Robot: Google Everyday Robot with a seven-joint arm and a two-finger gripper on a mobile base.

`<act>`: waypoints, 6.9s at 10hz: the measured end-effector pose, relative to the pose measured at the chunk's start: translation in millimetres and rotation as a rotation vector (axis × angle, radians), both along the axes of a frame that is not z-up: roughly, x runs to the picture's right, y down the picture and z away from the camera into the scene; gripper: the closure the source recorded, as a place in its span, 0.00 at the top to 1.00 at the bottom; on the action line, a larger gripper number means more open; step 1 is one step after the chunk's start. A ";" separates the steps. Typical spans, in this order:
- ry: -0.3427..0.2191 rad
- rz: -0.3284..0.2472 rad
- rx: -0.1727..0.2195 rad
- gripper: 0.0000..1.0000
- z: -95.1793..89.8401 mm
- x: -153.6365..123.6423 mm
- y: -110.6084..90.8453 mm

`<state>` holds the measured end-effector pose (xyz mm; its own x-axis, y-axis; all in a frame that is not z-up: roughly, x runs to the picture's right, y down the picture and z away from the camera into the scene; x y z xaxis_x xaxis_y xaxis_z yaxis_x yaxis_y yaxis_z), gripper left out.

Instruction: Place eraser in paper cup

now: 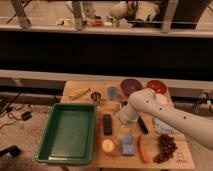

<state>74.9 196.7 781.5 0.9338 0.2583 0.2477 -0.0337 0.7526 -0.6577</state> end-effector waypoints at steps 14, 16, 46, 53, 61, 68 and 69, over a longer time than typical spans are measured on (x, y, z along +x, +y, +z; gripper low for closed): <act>-0.068 -0.024 0.118 0.80 52.9 -50.8 -0.5; -0.068 -0.030 0.117 0.80 61.0 -53.3 2.8; 0.022 0.042 0.274 0.33 6.9 1.9 -45.4; 0.010 0.061 0.326 0.06 -39.4 12.7 -66.1; 0.093 0.019 0.434 0.06 -49.0 63.4 -87.5; 0.181 -0.007 0.565 0.06 -61.5 110.0 -113.2; 0.195 -0.020 0.594 0.06 -61.6 112.6 -114.3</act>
<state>187.5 82.5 719.9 0.9796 0.1108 0.1679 -0.0931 0.9896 -0.1096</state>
